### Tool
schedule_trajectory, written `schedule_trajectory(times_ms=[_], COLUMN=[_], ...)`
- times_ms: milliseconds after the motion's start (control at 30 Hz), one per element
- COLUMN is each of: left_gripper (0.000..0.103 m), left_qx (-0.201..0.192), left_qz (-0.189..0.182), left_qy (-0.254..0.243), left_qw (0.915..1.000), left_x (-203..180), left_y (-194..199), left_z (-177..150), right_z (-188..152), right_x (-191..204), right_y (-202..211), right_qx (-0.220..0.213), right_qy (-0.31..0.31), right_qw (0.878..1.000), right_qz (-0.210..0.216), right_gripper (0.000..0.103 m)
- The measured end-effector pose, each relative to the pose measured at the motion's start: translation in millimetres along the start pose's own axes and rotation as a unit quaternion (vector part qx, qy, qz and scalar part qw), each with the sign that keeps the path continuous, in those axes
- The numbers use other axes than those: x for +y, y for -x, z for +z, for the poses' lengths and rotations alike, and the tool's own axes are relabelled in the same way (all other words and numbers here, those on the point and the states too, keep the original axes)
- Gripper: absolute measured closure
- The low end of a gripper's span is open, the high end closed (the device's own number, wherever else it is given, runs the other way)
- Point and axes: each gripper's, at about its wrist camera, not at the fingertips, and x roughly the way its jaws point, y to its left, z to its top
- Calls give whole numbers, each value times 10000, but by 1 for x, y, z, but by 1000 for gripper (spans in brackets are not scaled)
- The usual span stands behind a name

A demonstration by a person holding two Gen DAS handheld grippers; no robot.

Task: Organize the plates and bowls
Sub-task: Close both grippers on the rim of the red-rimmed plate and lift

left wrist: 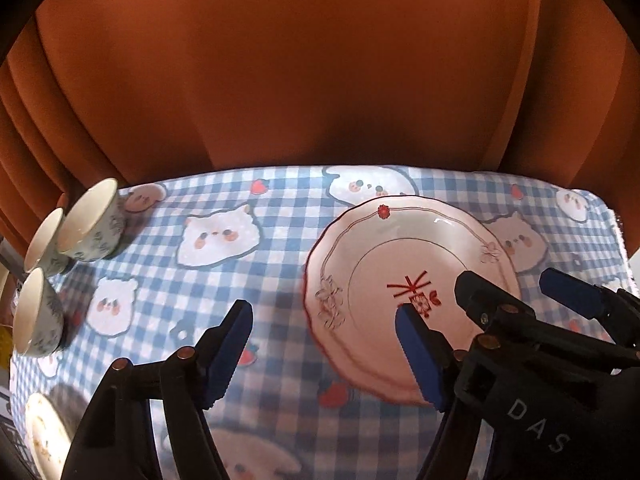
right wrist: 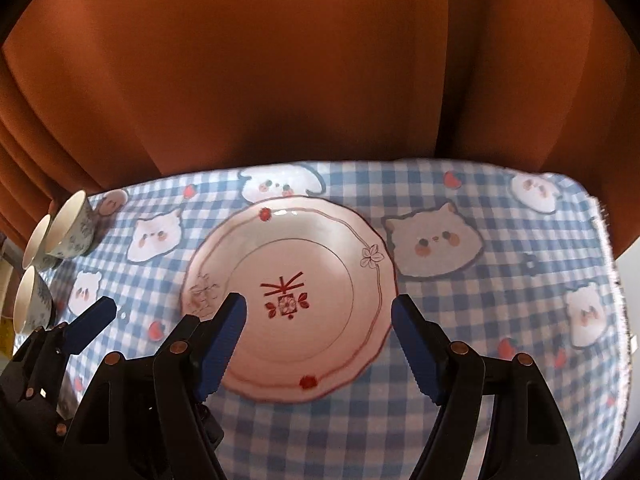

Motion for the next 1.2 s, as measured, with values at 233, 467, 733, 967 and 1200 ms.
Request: schedule_trajectory(times_ms=[233, 467, 733, 967, 1200], left_gripper=[28, 28, 33, 34, 35], left_qx=[312, 404, 537, 819, 1001], left_qz=[21, -120, -189, -235, -111], left_qy=[90, 98, 186, 262, 177], left_qw=[9995, 9991, 9982, 9960, 9948], left_x=[-6, -15, -14, -7, 4], left_y=[-44, -61, -70, -52, -24], left_z=[1, 5, 2, -17, -56], right_z=[4, 6, 3, -14, -56], right_x=[-12, -25, -22, -16, -6], right_y=[-37, -59, -64, -48, -23], right_qx=[130, 268, 299, 462, 753], right_qy=[-114, -248, -163, -188, -341], right_qw=[9996, 9990, 9988, 9980, 9962], right_qz=[-210, -246, -347, -399, -264], right_gripper=[31, 41, 48, 50, 50])
